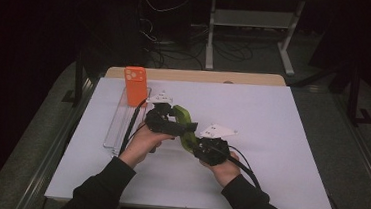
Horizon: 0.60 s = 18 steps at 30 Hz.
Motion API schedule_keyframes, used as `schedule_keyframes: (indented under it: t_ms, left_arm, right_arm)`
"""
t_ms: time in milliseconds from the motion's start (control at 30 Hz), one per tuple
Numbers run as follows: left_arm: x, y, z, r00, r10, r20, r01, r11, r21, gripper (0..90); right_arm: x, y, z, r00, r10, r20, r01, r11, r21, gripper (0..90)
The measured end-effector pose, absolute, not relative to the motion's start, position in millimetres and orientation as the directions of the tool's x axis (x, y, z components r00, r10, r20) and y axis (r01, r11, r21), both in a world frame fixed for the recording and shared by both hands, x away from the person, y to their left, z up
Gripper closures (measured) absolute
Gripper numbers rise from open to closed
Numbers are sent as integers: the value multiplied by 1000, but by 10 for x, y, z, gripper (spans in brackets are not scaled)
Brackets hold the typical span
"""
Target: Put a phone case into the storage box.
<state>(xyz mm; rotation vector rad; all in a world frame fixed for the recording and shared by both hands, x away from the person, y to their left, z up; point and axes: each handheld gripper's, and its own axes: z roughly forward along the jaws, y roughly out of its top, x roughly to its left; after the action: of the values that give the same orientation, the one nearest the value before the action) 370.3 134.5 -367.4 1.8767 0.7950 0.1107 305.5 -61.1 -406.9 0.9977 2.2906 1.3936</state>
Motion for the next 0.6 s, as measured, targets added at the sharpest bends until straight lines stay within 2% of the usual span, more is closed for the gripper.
schedule_keyframes:
  t_ms: [267, 300, 367, 433, 600]
  left_arm:
    - [3700, 1348, -3662, 776, 568, -274, 474, -240, 847, 118]
    - [3698, 1346, -3660, 778, 566, -272, 472, -242, 848, 121]
    - [3696, 1350, -3644, 780, 574, -249, 461, -257, 850, 126]
    - [3716, 1372, -3621, 776, 580, -247, 460, -253, 851, 128]
    - [3768, 1437, -3550, 761, 612, -215, 450, -259, 854, 131]
  right_arm:
    - [3070, -603, -4082, -725, 683, 91, 402, 312, 861, 747]
    - [3072, -604, -4083, -727, 681, 89, 401, 315, 860, 722]
    - [3074, -604, -4089, -735, 672, 97, 407, 322, 855, 601]
    - [3065, -628, -4080, -734, 673, 90, 409, 333, 849, 527]
    - [3067, -786, -4035, -732, 675, 96, 428, 344, 836, 389]
